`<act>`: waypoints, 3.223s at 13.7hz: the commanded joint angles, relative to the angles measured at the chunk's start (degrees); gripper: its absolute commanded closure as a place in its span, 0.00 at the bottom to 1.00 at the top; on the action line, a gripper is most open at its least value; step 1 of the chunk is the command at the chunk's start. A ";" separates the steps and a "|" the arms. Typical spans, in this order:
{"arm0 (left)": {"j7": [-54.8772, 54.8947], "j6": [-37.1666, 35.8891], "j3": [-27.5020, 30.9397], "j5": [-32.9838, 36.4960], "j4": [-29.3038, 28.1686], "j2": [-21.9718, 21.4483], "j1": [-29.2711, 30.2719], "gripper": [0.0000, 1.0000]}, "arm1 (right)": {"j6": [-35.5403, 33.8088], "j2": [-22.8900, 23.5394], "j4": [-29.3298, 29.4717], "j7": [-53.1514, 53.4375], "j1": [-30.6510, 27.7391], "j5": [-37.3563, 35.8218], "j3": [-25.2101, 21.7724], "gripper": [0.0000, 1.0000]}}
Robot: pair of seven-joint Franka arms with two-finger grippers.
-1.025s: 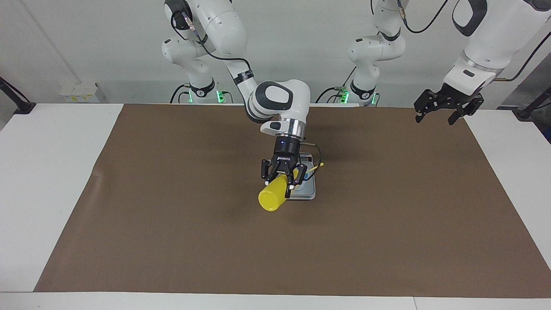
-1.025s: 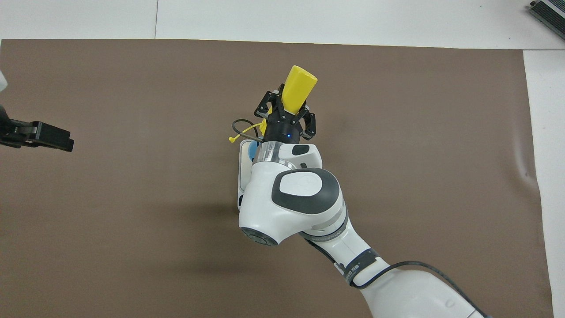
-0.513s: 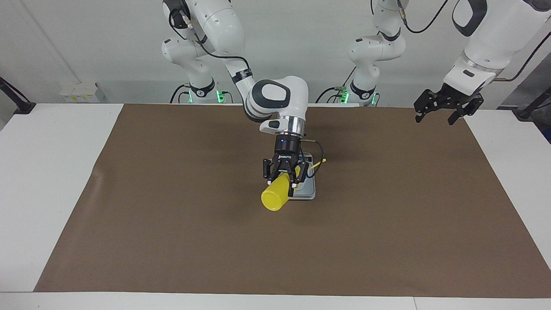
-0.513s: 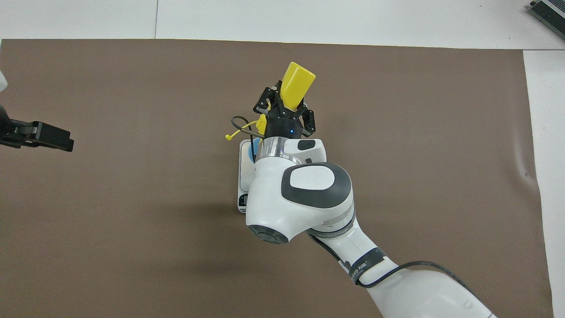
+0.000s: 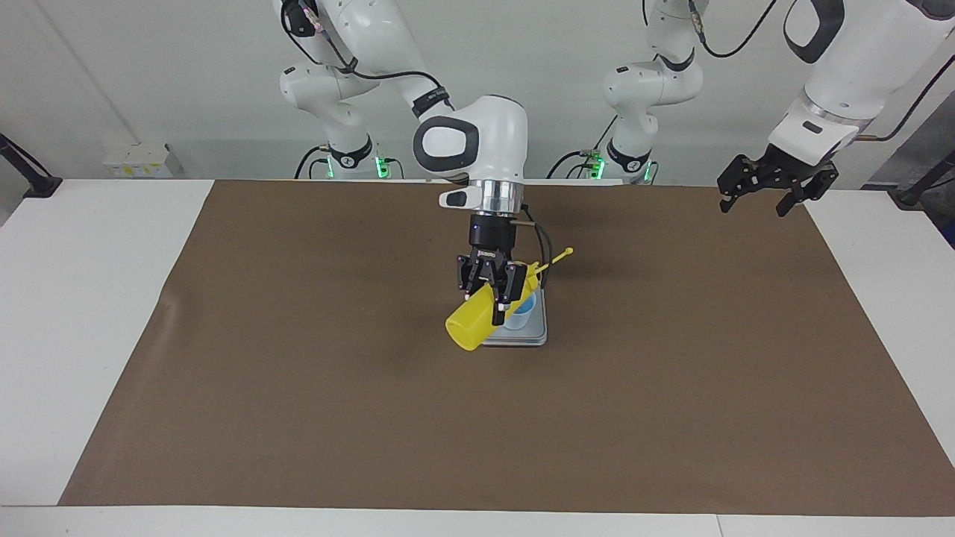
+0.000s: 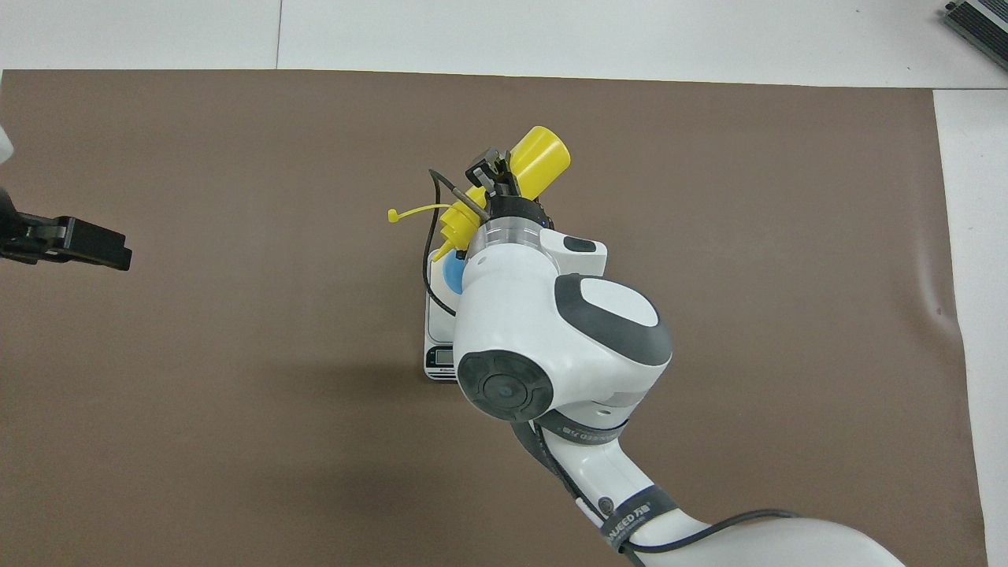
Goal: Pour seasoning into cup on scale with both arms
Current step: 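Tilt the yellow bottle nozzle down over the blue cup, then turn the bottle upright and carry it back beside the scale, then set the yellow bottle down and open the right gripper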
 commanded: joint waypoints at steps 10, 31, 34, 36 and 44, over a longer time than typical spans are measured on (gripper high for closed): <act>-0.49 0.54 -0.55 0.09 -1.26 -1.01 0.73 0.00 | -9.03 -3.21 -1.57 -9.29 -13.83 59.56 0.38 1.00; -0.32 2.65 -0.55 0.09 -3.99 -2.24 -0.07 0.00 | -25.83 -4.88 -23.37 -72.66 -41.98 97.30 0.03 0.00; -0.31 2.48 -0.55 0.09 -3.98 -2.33 -0.06 0.00 | -24.35 -5.24 -23.19 -73.27 -42.85 91.79 -0.23 0.00; -0.32 2.48 -0.55 0.09 -3.98 -2.24 -0.07 0.00 | -21.97 -5.24 -23.10 -73.63 -43.03 86.68 -0.32 0.00; 0.39 2.39 -0.55 0.26 -3.81 -2.24 0.46 0.00 | -18.20 -7.35 -19.69 -81.19 -48.21 80.68 -0.59 0.00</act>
